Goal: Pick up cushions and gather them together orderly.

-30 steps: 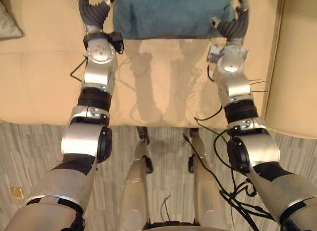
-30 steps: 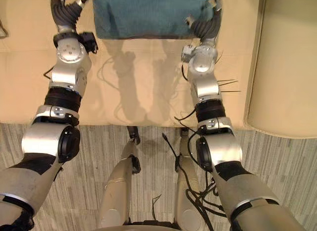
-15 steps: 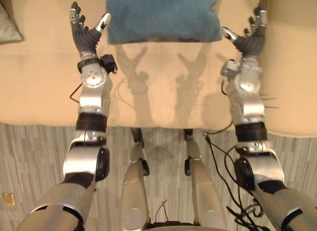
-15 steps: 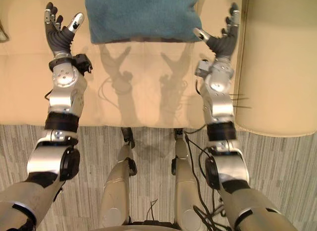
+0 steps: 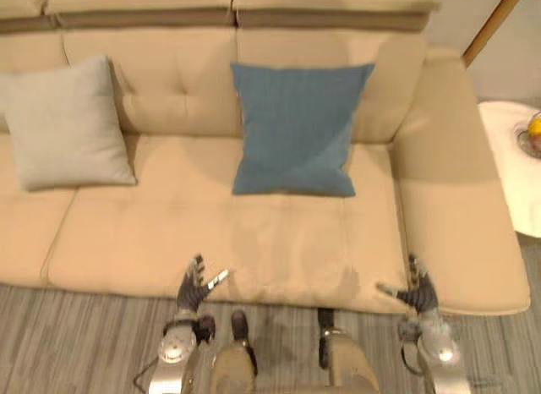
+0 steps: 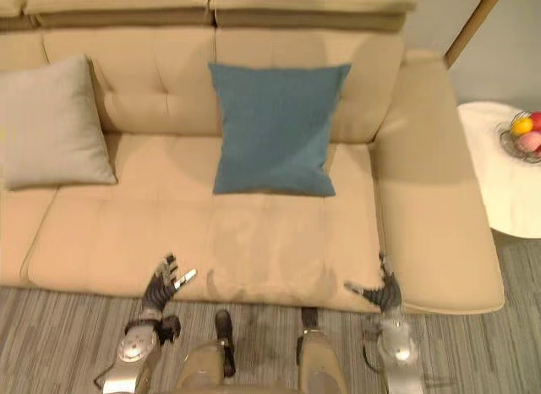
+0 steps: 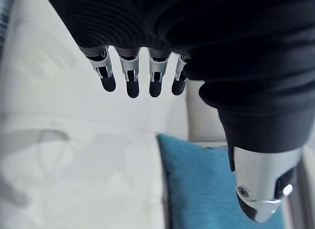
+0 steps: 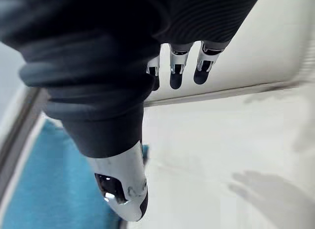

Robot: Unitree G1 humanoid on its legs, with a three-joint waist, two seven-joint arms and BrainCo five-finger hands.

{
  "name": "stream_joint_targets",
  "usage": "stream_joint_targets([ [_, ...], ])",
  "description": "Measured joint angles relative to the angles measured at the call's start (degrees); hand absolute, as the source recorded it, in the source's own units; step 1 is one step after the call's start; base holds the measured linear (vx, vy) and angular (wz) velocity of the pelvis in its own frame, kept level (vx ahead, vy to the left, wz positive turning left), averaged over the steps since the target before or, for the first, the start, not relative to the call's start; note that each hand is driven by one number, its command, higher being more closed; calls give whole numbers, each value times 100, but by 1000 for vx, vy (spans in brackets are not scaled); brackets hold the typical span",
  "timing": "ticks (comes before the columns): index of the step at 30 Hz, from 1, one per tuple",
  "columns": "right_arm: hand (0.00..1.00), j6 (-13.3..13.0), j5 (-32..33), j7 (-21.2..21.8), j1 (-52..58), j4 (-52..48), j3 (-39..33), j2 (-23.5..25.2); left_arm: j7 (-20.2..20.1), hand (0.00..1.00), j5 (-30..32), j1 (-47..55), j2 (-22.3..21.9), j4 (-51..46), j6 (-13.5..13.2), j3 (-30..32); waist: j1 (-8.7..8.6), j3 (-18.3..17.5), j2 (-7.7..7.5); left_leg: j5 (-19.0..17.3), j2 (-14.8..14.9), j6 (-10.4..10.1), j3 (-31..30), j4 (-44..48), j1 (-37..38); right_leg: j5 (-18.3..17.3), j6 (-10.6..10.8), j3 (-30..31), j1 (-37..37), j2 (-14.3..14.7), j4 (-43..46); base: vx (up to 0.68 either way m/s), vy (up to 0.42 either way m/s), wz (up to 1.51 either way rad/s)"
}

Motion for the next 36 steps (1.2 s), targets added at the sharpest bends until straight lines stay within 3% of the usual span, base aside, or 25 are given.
stream_joint_targets([
  [5, 0, 10, 0, 85, 13, 1519, -333, 40, -41, 0, 568, 55, 11, 1338, 81, 524, -13, -333, -33, -107, -46, -29, 77, -122, 526, -16, 12, 14, 525, -44, -237, 29, 38, -6],
  [9, 0, 23, -29, 78, 8, 2060, -472, -19, -33, 0, 691, 196, 119, 1673, 112, 623, -44, -497, -76, -124, -71, -54, 198, -283, 763, 113, 23, 118, 719, -39, -538, 25, 26, -15],
  [12, 0, 24, -292, 79, -78, 2149, -404, -38, -33, 0, 771, 191, 209, 1750, 109, 614, 17, -461, -168, -191, -55, -76, 501, -170, 721, 332, 25, 397, 644, -5, -683, 25, 19, -46],
  [15, 0, 31, -451, 71, -238, 2195, -280, -53, -3, 0, 768, -4, 266, 1656, 109, 613, 33, -406, -202, -335, 147, 62, 684, 478, 283, 736, -3, 293, 249, 82, -470, -42, -7, -48],
  [16, 0, 62, -451, 67, -404, 2194, -213, -35, 60, 0, 766, -81, 267, 1537, 69, 611, 28, -283, -129, -338, 333, 71, 730, 541, 199, 331, -26, 113, 76, 98, 225, -99, -47, -21],
  [17, 0, 83, -451, 63, -443, 2193, -159, -23, 75, 0, 766, -155, 276, 1534, 44, 576, -2, -212, -108, -336, 332, 69, 697, 569, 194, -181, -171, -27, -125, 40, 1115, -120, -82, 18],
  [18, 0, 105, -448, 63, -340, 2211, -74, -4, 107, 0, 755, -219, 298, 1501, 7, 543, 8, -220, -213, -336, 300, 69, 576, 695, 255, -865, -5, -183, -189, -144, 2589, -83, -162, 51],
  [19, 0, 103, -446, 62, -270, 2291, 34, 2, 127, 0, 751, -217, 307, 1452, 7, 554, 13, -252, -327, -336, 260, 69, 474, 860, 204, -1090, 167, -186, -109, -271, 3261, -75, -207, 59],
  [21, 0, 137, -450, 45, -349, 2369, 79, -49, 204, 0, 741, -236, 215, 1411, 35, 579, 38, -258, -463, -298, 248, 15, 310, 1008, -10, -1228, 367, -298, -81, -177, 3057, -131, -196, 30],
  [22, 0, 151, -449, 7, -448, 2352, 85, -117, 210, 0, 732, -206, 26, 1412, 37, 567, 169, -320, -168, -186, 422, -8, 306, 808, -80, -1344, 385, -306, 248, 30, 2262, -203, -162, -20],
  [23, 0, 140, -445, -12, -553, 2328, 118, -147, 216, 0, 703, -128, -30, 1364, 31, 575, 279, -285, -159, -1, 505, -105, 407, 765, -155, -1559, 264, -300, 264, 46, 2343, -222, -187, -39],
  [24, 0, 132, -442, -20, -679, 2331, 130, -134, 223, 0, 653, -172, -43, 1369, 40, 538, 296, -230, -257, 106, 409, -135, 446, 824, -341, -1811, -152, -288, 302, 29, 1976, -275, -219, -17],
  [26, 0, 160, -427, -66, -883, 2380, 108, -209, 221, 0, 541, -230, -147, 1408, 85, 397, 308, -20, 81, 420, 642, -206, 225, 671, -481, -1501, -306, -479, 275, 317, 1778, -301, -163, 10],
  [28, 0, 207, -385, -92, -908, 2380, 90, -207, 232, 0, 434, -200, -161, 1407, 98, 362, 232, -10, 90, 987, 634, -286, 143, 50, -405, -1340, -477, -708, 184, 291, 1663, -288, -103, 45],
  [30, 0, 226, -379, -149, -951, 2407, 22, -156, 229, 0, 435, -261, -143, 1395, 105, 356, 153, 48, 1, 565, 485, -36, 87, 724, -616, -1201, -619, -865, 118, 150, 1542, -278, -37, 47],
  [31, 0, 225, -347, -209, -981, 2402, -12, -134, 228, 0, 435, -334, -127, 1387, 112, 355, 136, 109, -117, 121, 316, 103, 101, 1386, -684, -1028, -609, -882, 99, 18, 1358, -267, 24, 27],
  [32, 0, 224, -330, -202, -976, 2401, -48, -132, 222, 0, 435, -350, -126, 1383, 114, 354, 132, 123, -141, -270, 277, 169, 177, 1824, -650, -844, -597, -908, 95, -25, 1156, -231, 42, 25],
  [34, 0, 224, -326, -202, -975, 2400, -99, -107, 218, 0, 435, -349, -111, 1360, 117, 354, 90, 91, -75, -910, 239, 170, 218, 2138, -409, -571, -490, -941, 91, -38, 861, -173, 117, 14],
  [35, 0, 224, -325, -203, -979, 2398, -161, -81, 220, 0, 435, -347, -99, 1360, 126, 356, 38, 69, -1, -1147, 170, 89, 214, 1613, -83, -479, -370, -940, 75, -14, 736, -133, 145, 11],
  [36, 0, 229, -319, -208, -1008, 2433, -203, -11, 220, 0, 436, -371, -44, 1379, 138, 358, 38, 109, -67, -1139, 56, 87, 228, 1326, 1, -408, -300, -914, 74, -50, 686, -70, 89, 5],
])
